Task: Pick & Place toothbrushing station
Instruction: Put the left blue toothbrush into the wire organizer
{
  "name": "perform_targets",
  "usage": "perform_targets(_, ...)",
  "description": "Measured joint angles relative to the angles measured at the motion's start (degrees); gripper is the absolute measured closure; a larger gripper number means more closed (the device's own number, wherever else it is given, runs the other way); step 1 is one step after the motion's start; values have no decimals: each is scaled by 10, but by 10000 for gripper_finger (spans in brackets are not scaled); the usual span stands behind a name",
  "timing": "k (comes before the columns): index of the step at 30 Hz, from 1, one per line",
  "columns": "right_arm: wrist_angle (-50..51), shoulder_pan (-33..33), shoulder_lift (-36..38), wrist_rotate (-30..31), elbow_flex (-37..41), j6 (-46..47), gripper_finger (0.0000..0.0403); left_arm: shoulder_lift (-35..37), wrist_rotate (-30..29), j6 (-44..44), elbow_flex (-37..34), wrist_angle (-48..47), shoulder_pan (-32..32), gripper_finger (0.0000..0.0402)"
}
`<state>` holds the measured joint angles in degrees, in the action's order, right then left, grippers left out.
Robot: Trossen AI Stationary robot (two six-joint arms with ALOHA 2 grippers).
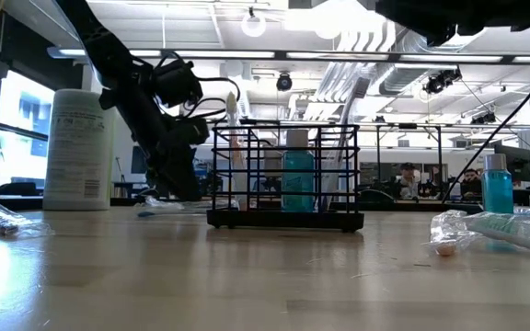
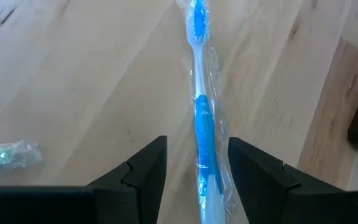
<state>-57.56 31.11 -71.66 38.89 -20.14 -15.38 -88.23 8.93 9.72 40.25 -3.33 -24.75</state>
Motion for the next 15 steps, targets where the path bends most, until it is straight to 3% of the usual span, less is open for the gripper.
perform_targets(15,13,-17,0,-1,0,33,229,0,0,28,0,-2,2,231)
